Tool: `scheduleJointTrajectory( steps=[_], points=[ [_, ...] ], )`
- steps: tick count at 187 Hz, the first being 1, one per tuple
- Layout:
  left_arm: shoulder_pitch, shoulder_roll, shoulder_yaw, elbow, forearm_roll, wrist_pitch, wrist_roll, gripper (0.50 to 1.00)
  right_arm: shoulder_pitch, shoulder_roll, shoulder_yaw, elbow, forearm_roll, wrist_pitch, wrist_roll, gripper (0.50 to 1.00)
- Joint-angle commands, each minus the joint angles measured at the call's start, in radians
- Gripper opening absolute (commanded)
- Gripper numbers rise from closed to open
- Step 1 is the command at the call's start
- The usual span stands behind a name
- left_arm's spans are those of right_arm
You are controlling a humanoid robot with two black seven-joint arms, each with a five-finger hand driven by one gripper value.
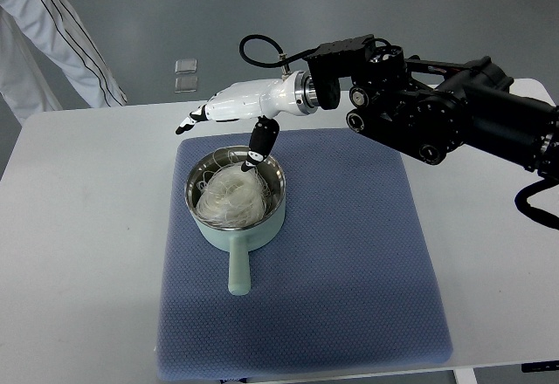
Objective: Put vermicelli into pot with right hand
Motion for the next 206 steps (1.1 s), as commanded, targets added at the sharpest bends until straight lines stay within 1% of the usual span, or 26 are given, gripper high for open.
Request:
scheduleJointTrajectory(
  steps=[1, 29, 46, 75, 101, 106, 135, 154, 166, 206],
  points=[
    [0.0, 0.0, 0.0, 0.0, 0.0, 0.0, 0.0, 1.0, 0.017, -0.027, 0.031, 0.0, 0.024, 0.001, 0.001, 0.924],
    [0.0, 0.0, 0.0, 0.0, 0.0, 0.0, 0.0, 1.0, 0.011, -0.051, 0.108, -0.005, 0.128, -0.002, 0.0, 0.924],
    [0.0, 0.0, 0.0, 0.0, 0.0, 0.0, 0.002, 1.0, -0.035, -0.053, 0.177, -0.019, 0.218, -0.019, 0.0, 0.924],
    [0.0, 0.0, 0.0, 0.0, 0.0, 0.0, 0.0, 1.0, -0.13, -0.034, 0.373, -0.12, 0.382, -0.022, -0.002, 0.924],
    [0.0, 0.0, 0.0, 0.0, 0.0, 0.0, 0.0, 1.0, -0.202, -0.02, 0.493, -0.178, 0.544, -0.031, 0.0, 0.924],
    [0.0, 0.0, 0.0, 0.0, 0.0, 0.0, 0.0, 1.0, -0.211, -0.019, 0.506, -0.184, 0.576, -0.041, 0.0, 0.924],
    [0.0, 0.0, 0.0, 0.0, 0.0, 0.0, 0.0, 1.0, -0.279, -0.02, 0.535, -0.22, 0.824, -0.146, 0.0, 0.921],
    [0.0, 0.0, 0.0, 0.0, 0.0, 0.0, 0.0, 1.0, -0.33, -0.022, 0.535, -0.244, 0.998, -0.238, 0.001, 0.924],
    [0.0, 0.0, 0.0, 0.0, 0.0, 0.0, 0.0, 1.0, -0.354, -0.019, 0.535, -0.249, 1.085, -0.283, 0.004, 0.921],
    [0.0, 0.0, -0.002, 0.0, 0.0, 0.0, 0.0, 1.0, -0.414, -0.014, 0.535, -0.293, 1.259, -0.338, 0.01, 0.921]
  ],
)
